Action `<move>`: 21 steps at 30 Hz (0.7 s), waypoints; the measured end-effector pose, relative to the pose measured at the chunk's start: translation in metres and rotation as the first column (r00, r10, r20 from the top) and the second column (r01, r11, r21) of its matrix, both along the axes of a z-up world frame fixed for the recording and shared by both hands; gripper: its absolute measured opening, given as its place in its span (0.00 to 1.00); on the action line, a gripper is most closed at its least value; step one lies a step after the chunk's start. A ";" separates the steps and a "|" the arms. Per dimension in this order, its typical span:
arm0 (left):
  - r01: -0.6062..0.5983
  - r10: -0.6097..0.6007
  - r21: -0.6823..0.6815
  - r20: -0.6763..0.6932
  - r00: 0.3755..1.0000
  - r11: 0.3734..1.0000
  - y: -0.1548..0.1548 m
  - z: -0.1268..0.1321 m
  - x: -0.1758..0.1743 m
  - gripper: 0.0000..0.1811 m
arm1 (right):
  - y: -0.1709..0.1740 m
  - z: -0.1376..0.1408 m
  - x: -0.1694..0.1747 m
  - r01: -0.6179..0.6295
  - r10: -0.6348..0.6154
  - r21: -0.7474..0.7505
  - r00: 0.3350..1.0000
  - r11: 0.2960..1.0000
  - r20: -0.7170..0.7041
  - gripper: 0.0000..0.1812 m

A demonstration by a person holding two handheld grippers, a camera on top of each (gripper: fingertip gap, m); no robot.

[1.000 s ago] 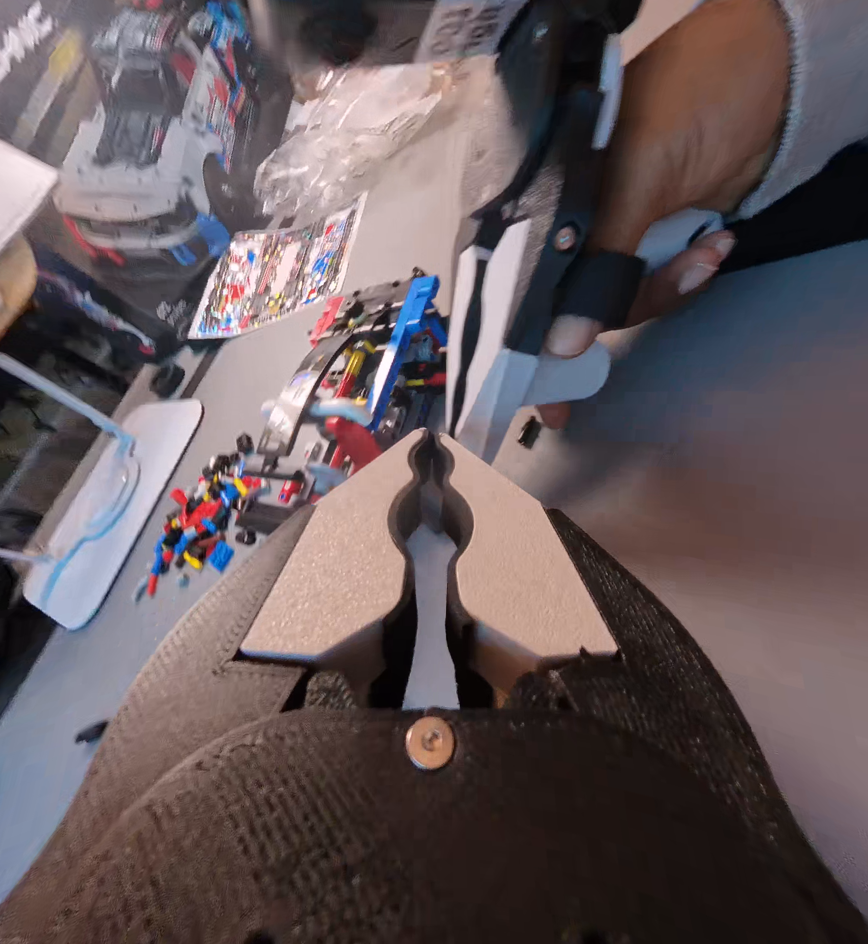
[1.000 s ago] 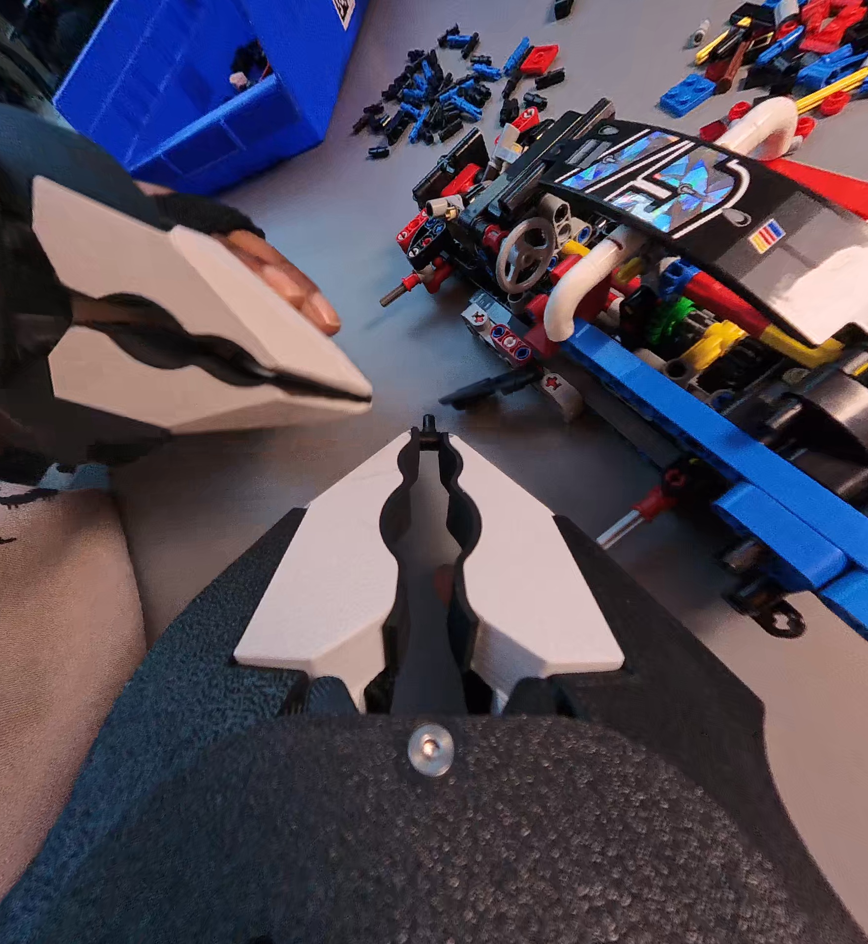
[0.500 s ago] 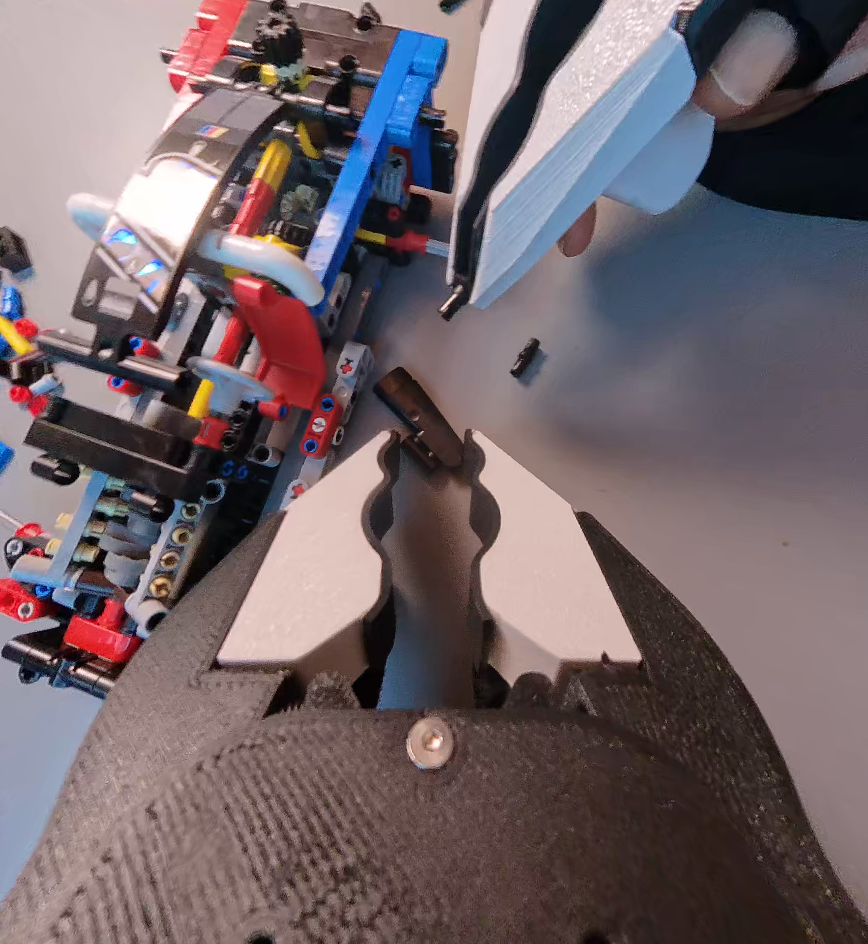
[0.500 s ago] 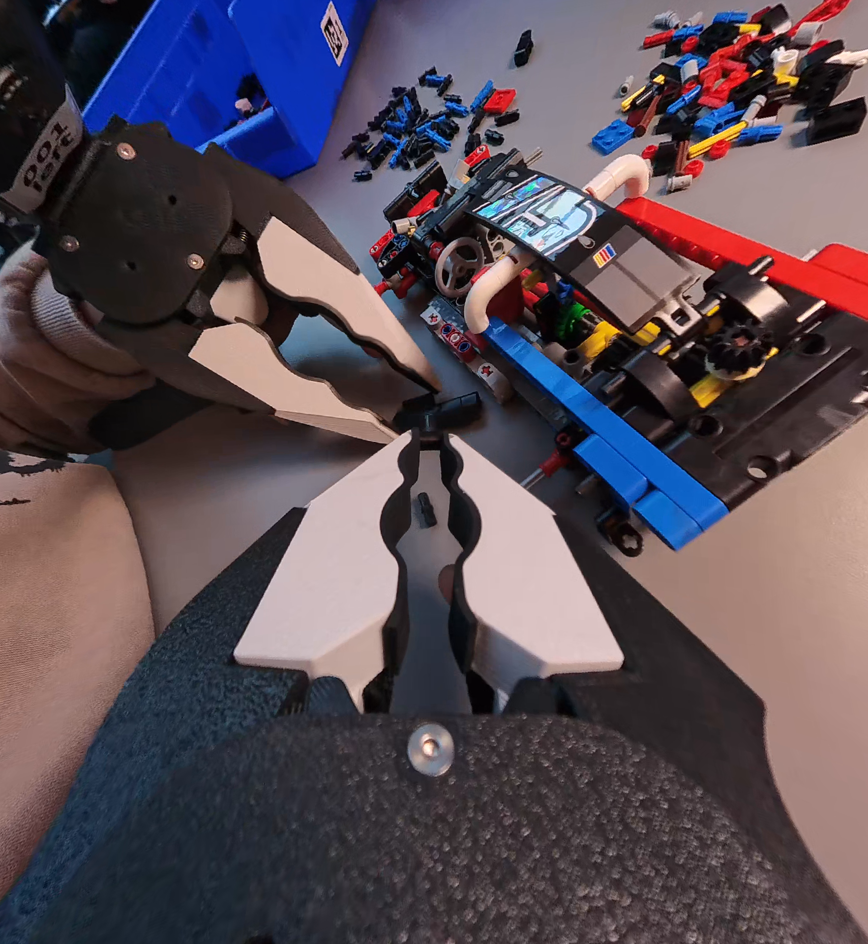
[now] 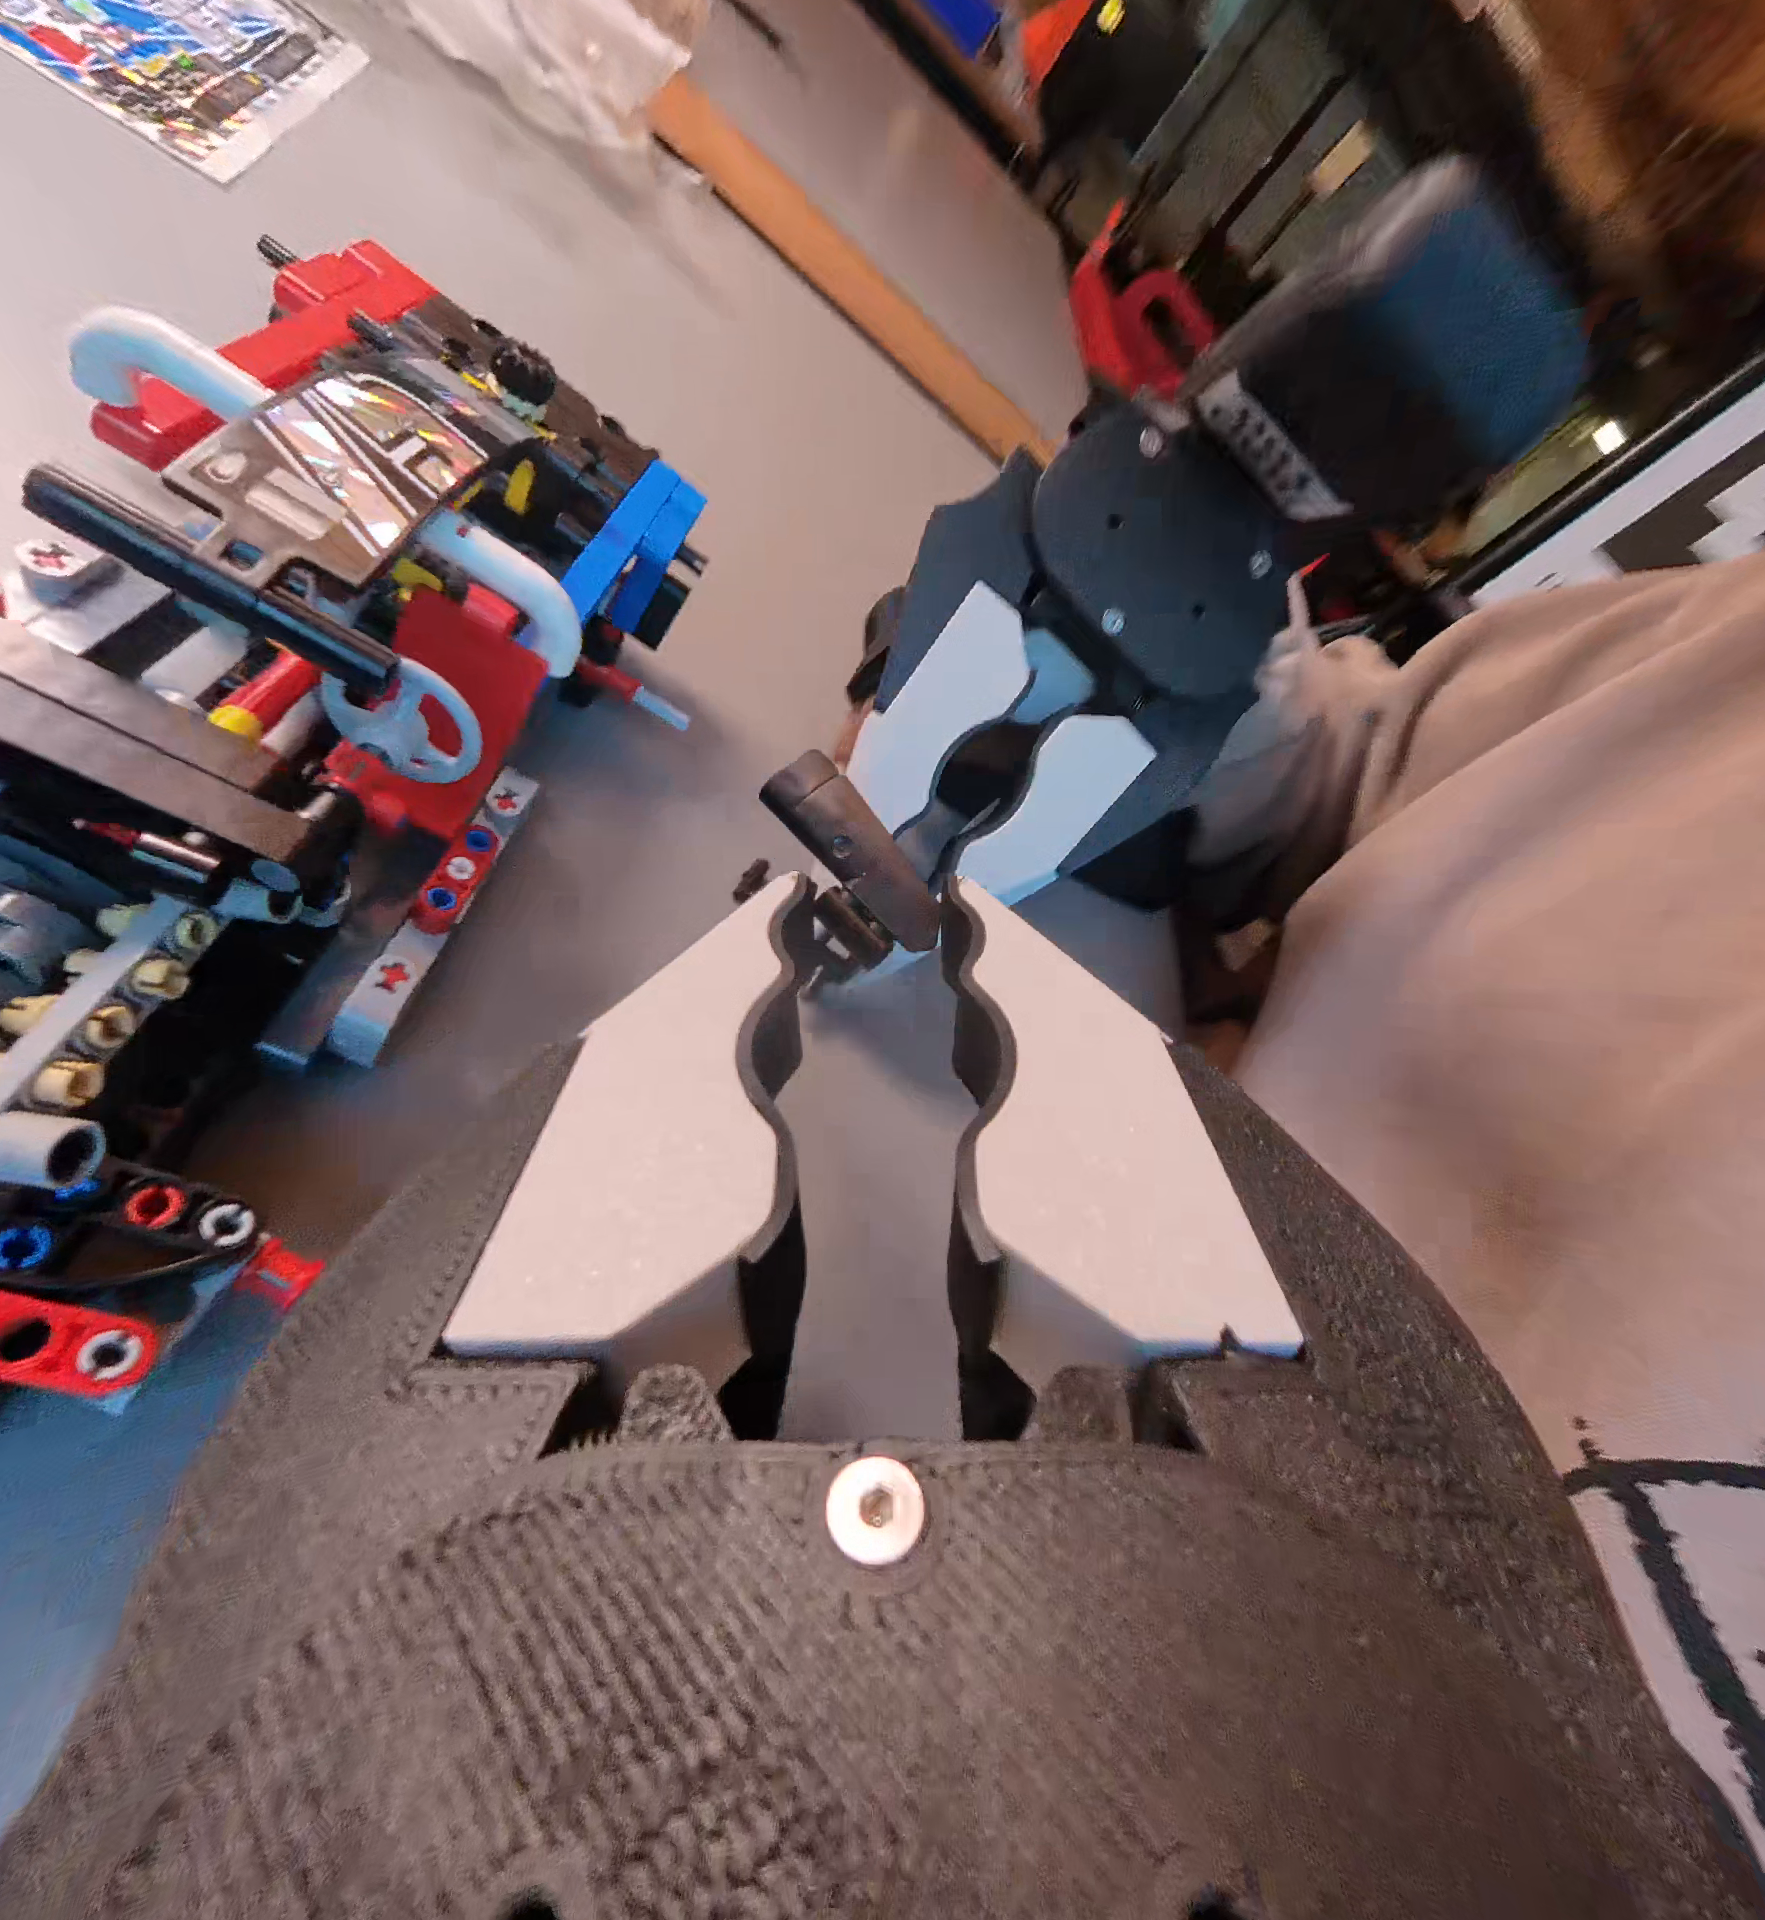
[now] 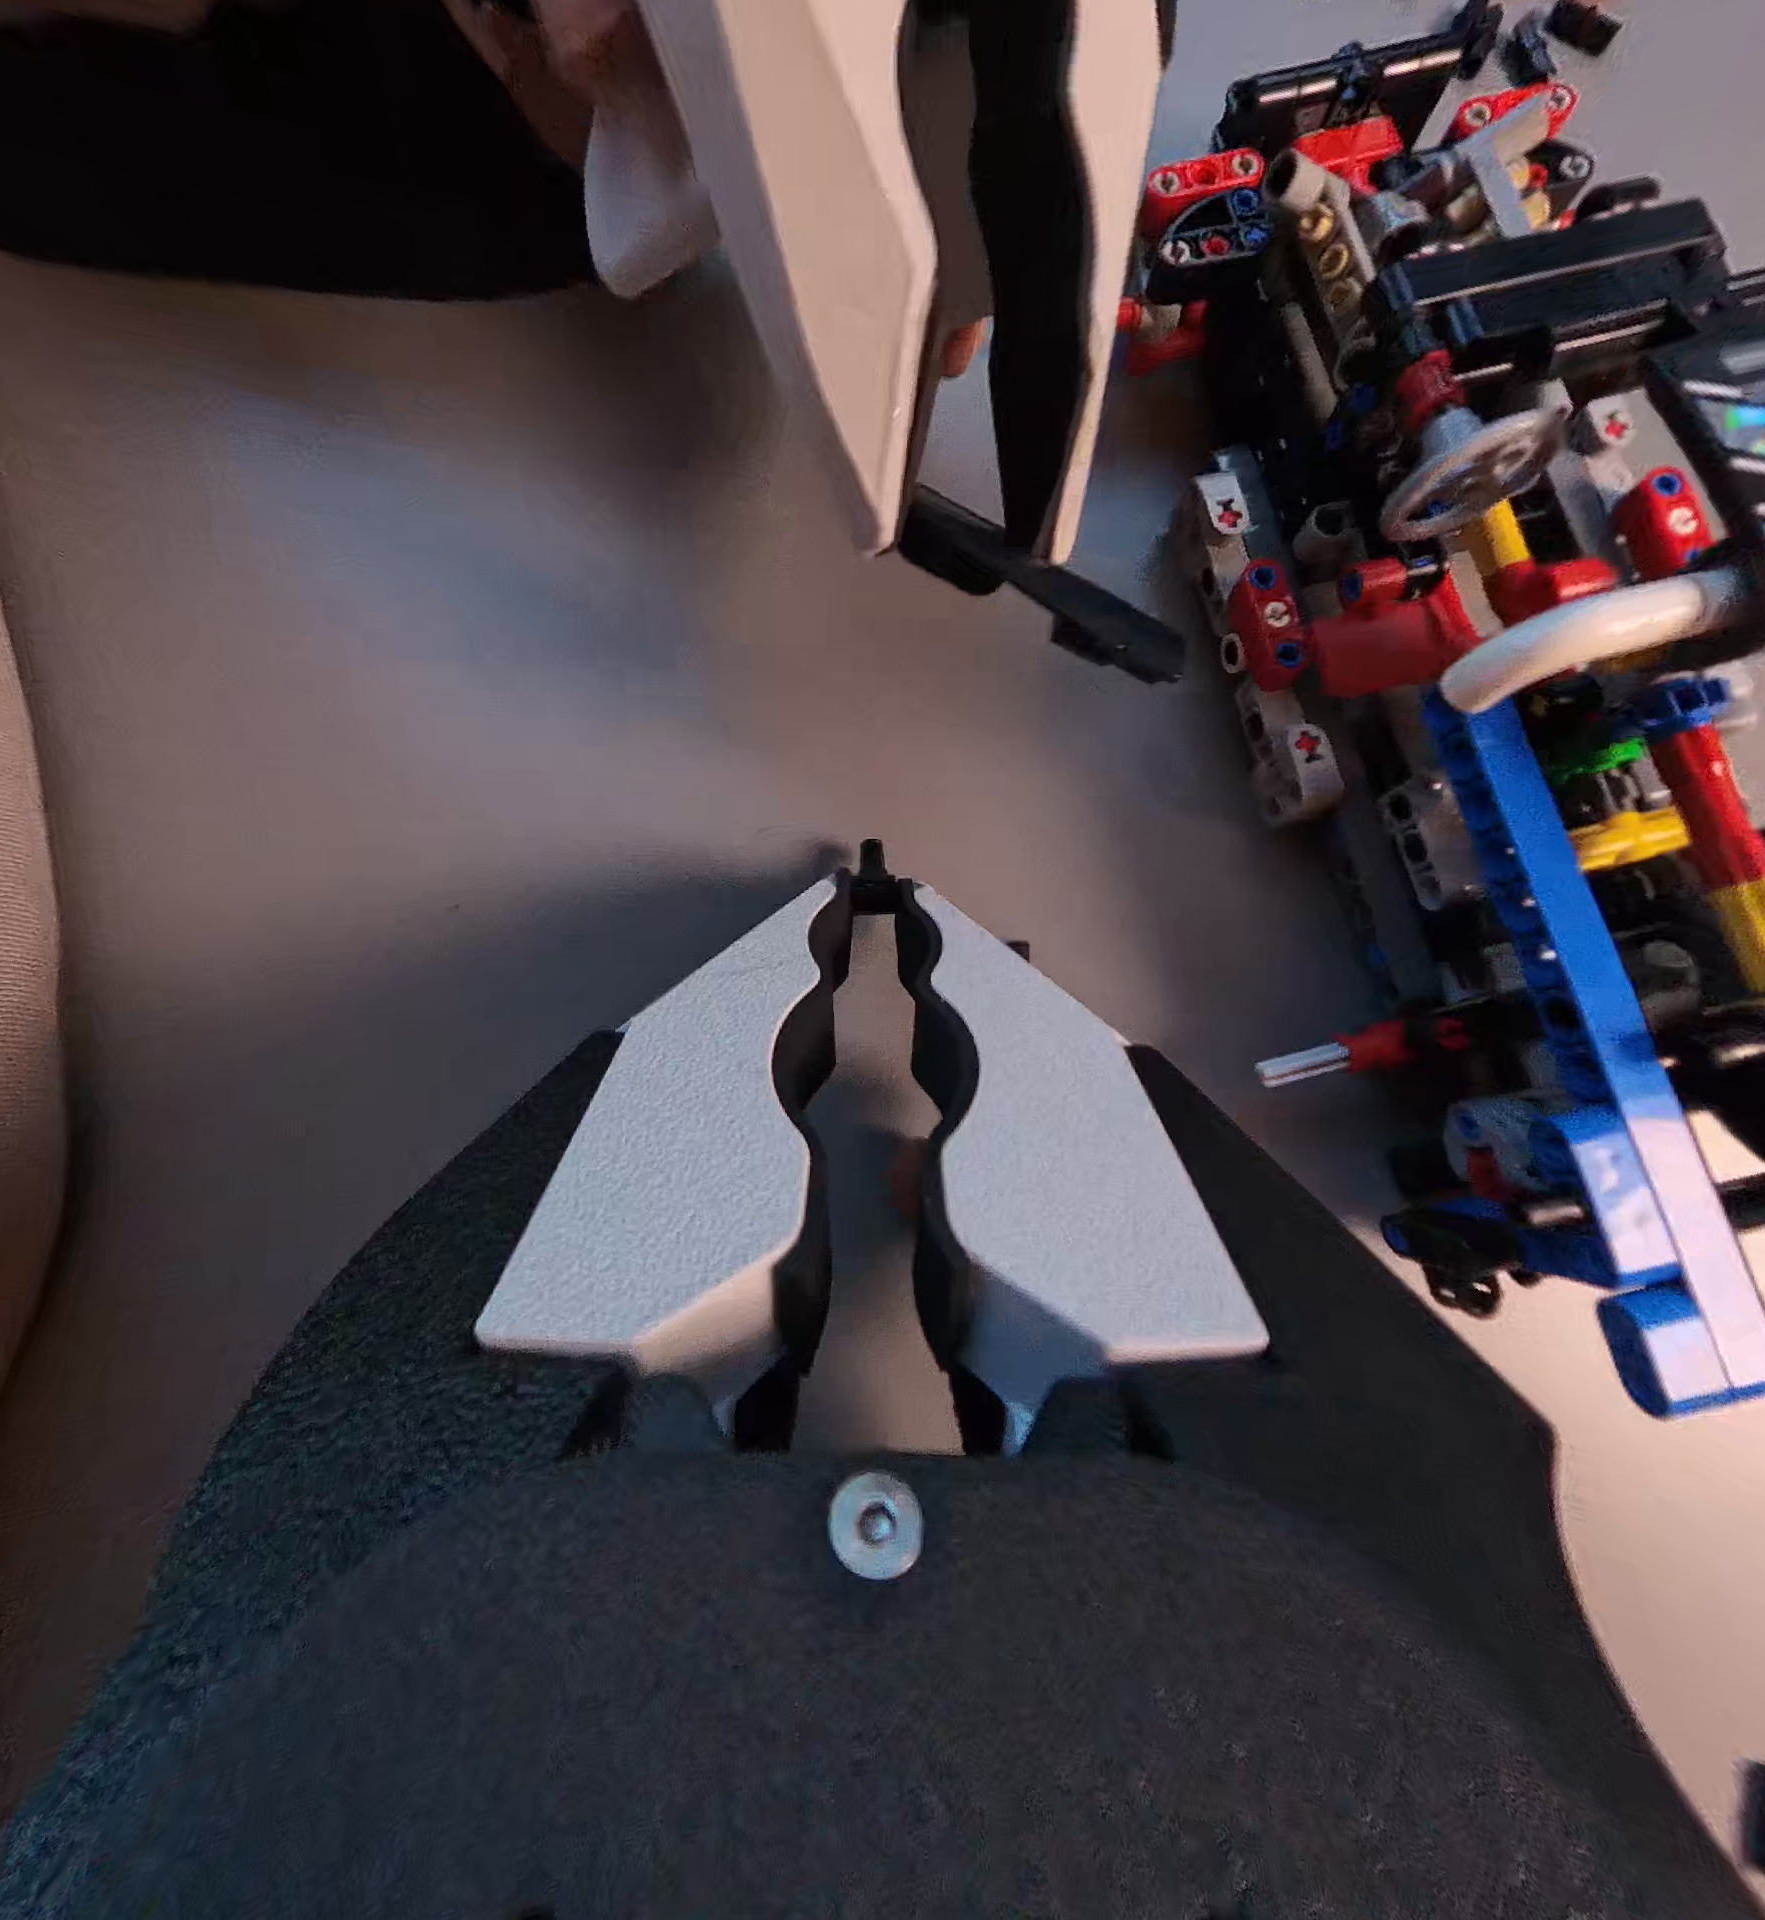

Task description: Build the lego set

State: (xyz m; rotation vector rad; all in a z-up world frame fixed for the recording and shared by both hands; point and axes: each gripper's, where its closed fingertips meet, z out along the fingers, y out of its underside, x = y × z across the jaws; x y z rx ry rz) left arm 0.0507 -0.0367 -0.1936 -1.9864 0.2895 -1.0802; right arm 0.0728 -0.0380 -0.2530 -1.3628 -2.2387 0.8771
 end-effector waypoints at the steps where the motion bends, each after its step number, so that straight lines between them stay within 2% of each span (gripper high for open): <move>1: 0.005 -0.005 -0.002 0.062 0.998 1.000 -0.001 0.005 0.000 0.12 | -0.001 -0.001 0.000 -0.014 0.014 0.030 1.000 0.999 -0.002 0.03; 4: 0.027 -0.025 -0.007 0.210 0.977 1.000 -0.004 0.016 -0.001 0.12 | 0.000 -0.004 0.001 -0.036 0.037 0.119 0.999 0.992 -0.001 0.03; 8: 0.057 -0.049 -0.012 0.355 0.934 0.998 -0.007 0.028 0.000 0.12 | -0.001 -0.006 0.003 -0.057 0.057 0.144 0.998 0.988 0.004 0.03; 11: 0.072 -0.060 -0.015 0.404 0.913 0.997 -0.009 0.032 0.000 0.12 | -0.003 -0.006 0.006 -0.083 0.081 0.147 0.997 0.986 0.017 0.05; 15: 0.092 -0.081 -0.002 0.446 0.891 0.996 -0.012 0.039 0.001 0.12 | -0.003 0.001 0.011 -0.099 0.099 0.092 0.995 0.991 0.013 0.15; 17: 0.120 -0.109 0.009 0.488 0.866 0.993 -0.016 0.045 0.003 0.12 | 0.001 0.027 0.005 -0.102 0.103 0.017 0.989 0.995 -0.103 0.19; 19: 0.161 -0.150 0.025 0.535 0.832 0.987 -0.020 0.051 0.006 0.12 | -0.001 0.066 -0.005 -0.148 0.109 -0.113 0.949 0.982 -0.296 0.22; 21: 0.210 -0.198 0.045 0.571 0.797 0.977 -0.025 0.057 0.012 0.12 | -0.002 0.101 -0.010 -0.218 0.093 -0.256 0.901 0.942 -0.424 0.22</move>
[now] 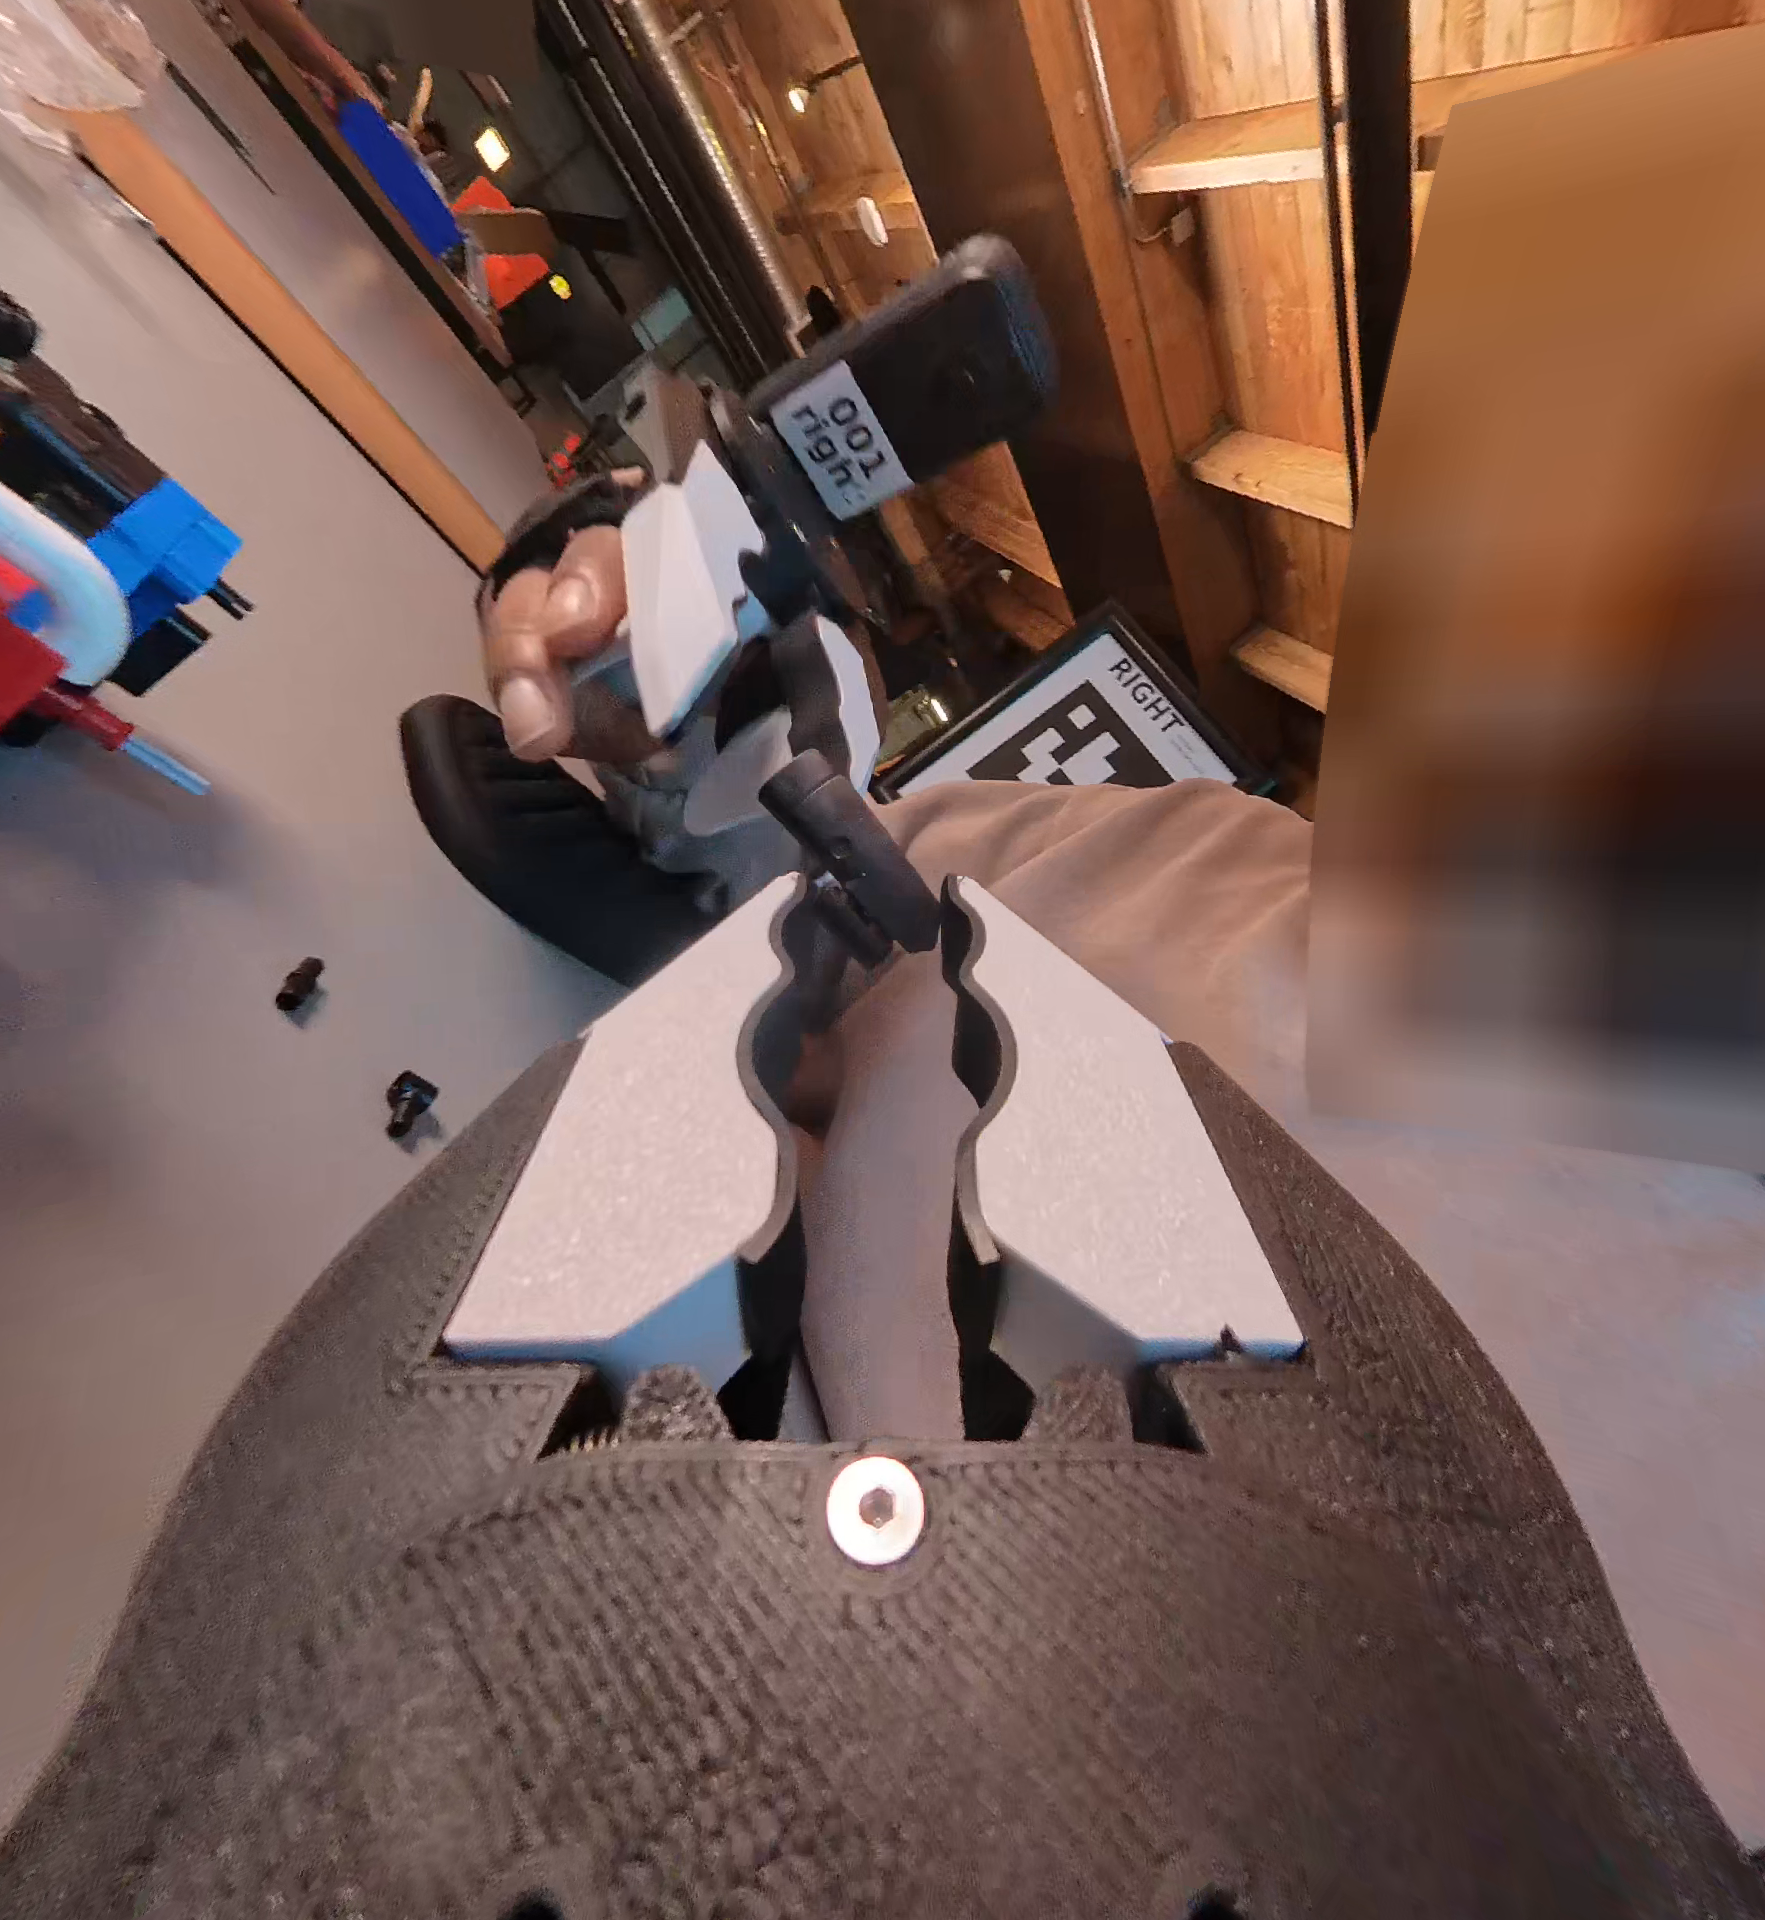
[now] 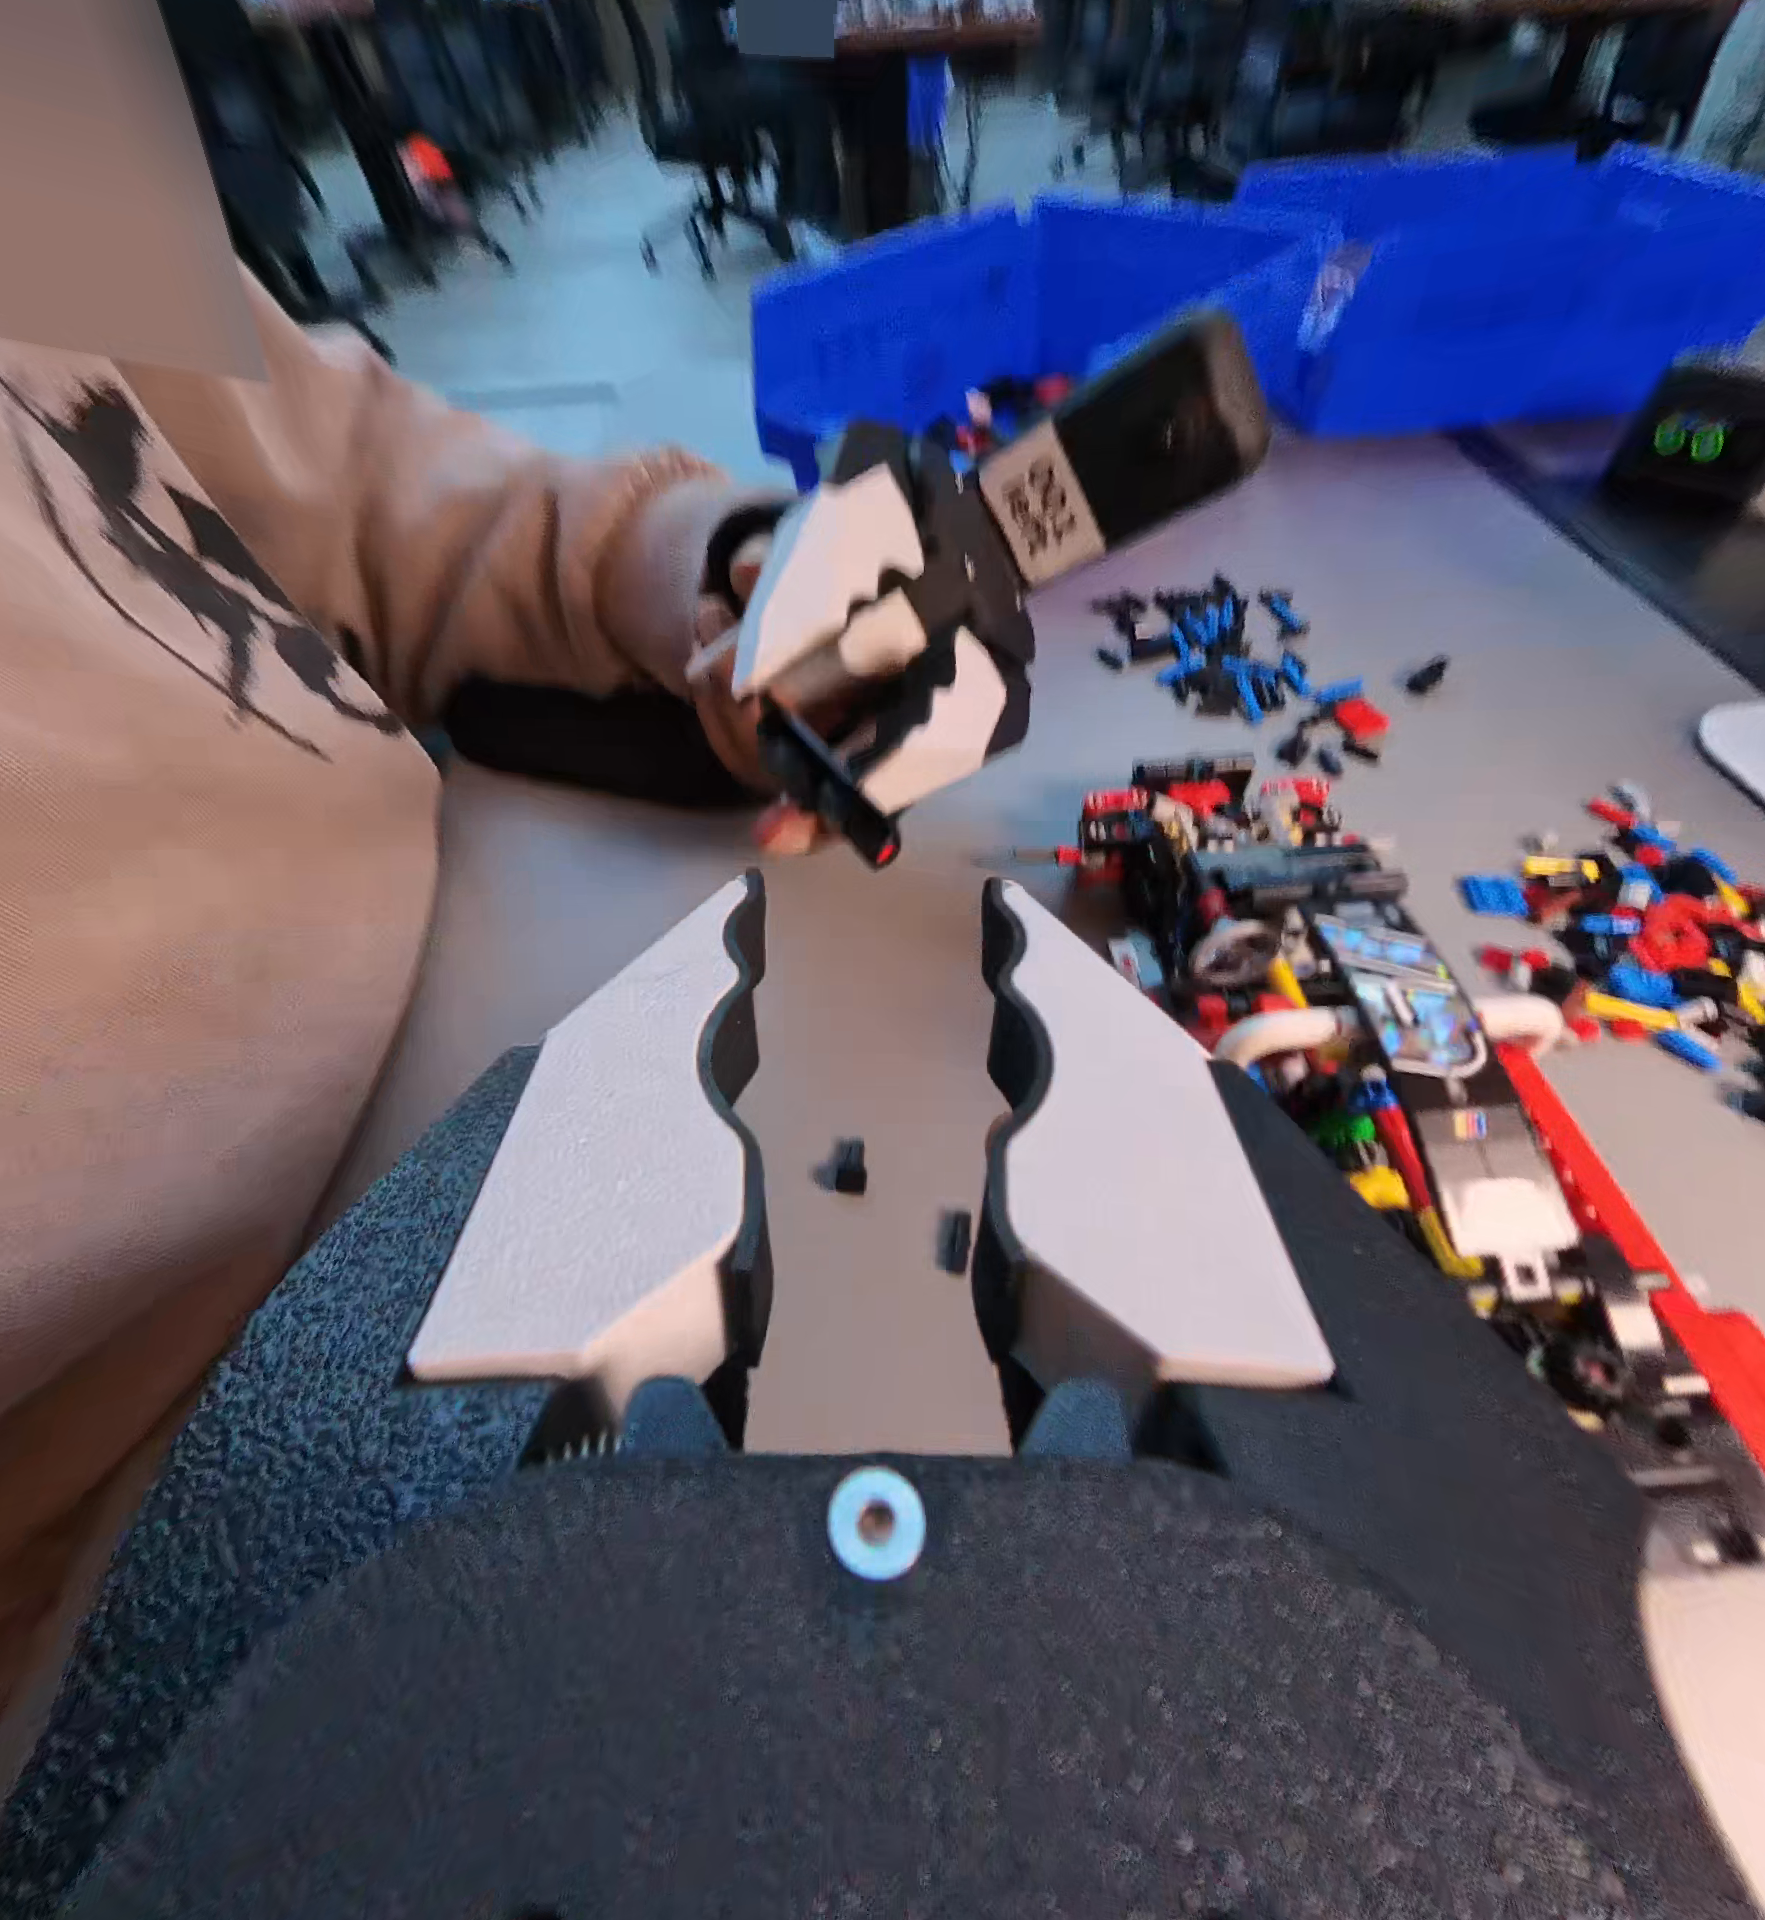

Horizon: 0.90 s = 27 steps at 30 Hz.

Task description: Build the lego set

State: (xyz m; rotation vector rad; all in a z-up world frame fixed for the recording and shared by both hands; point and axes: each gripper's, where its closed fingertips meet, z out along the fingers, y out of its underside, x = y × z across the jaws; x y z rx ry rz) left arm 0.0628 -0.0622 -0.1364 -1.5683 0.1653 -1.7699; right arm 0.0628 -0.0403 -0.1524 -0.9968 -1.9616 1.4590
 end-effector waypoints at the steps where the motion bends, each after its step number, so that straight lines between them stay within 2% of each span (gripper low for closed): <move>1: 0.023 -0.023 0.005 0.012 1.000 1.000 -0.003 0.001 0.003 0.11 | -0.001 0.012 -0.001 -0.034 0.031 -0.058 0.999 0.998 -0.042 0.20; 4: 0.063 -0.063 0.015 0.019 0.998 0.998 -0.008 0.002 0.010 0.12 | -0.012 0.016 0.002 -0.138 0.134 -0.077 0.990 0.988 -0.047 0.07; 6: 0.086 -0.087 0.035 0.022 0.996 0.996 -0.013 0.005 0.013 0.12 | -0.018 0.018 0.004 -0.176 0.172 -0.095 0.984 0.980 -0.048 0.06; 8: 0.072 -0.073 0.051 0.029 0.997 0.996 -0.013 0.009 0.012 0.10 | -0.018 0.017 0.006 -0.187 0.192 -0.157 0.981 0.970 0.018 0.05; 10: 0.036 -0.037 0.062 0.010 0.999 0.997 -0.010 0.009 0.008 0.08 | -0.015 0.015 0.005 -0.140 0.167 -0.232 0.981 0.963 0.098 0.04; 12: -0.054 0.069 0.113 -0.128 0.989 0.992 -0.002 0.000 0.003 0.09 | -0.009 0.008 0.004 -0.053 0.115 -0.269 0.969 0.962 0.219 0.03; 14: -0.102 0.160 0.210 -0.285 0.945 0.972 0.001 -0.005 0.000 0.14 | -0.004 0.002 0.003 0.047 0.080 -0.347 0.936 0.937 0.343 0.00; 16: -0.115 0.262 0.329 -0.449 0.854 0.937 0.003 -0.012 -0.001 0.16 | 0.000 -0.006 0.004 0.113 0.062 -0.373 0.902 0.921 0.426 0.00; 18: -0.085 0.397 0.467 -0.627 0.670 0.880 0.010 -0.028 -0.003 0.14 | 0.000 -0.013 0.007 0.139 0.073 -0.393 0.875 0.909 0.479 0.00; 20: -0.010 0.501 0.570 -0.713 0.491 0.822 0.014 -0.039 -0.003 0.11 | 0.001 -0.017 0.006 0.177 0.077 -0.419 0.849 0.891 0.523 0.00; 21: 0.034 0.526 0.594 -0.738 0.423 0.804 0.014 -0.044 -0.002 0.11 | 0.003 -0.022 0.005 0.193 0.069 -0.407 0.835 0.893 0.547 0.00; 24: 0.119 0.567 0.615 -0.774 0.281 0.780 0.016 -0.057 0.000 0.10 | 0.003 -0.025 0.003 0.209 0.089 -0.427 0.809 0.880 0.580 0.00; 27: 0.144 0.588 0.622 -0.778 0.219 0.770 0.019 -0.061 -0.001 0.11 | 0.004 -0.026 0.002 0.210 0.101 -0.422 0.790 0.882 0.605 0.00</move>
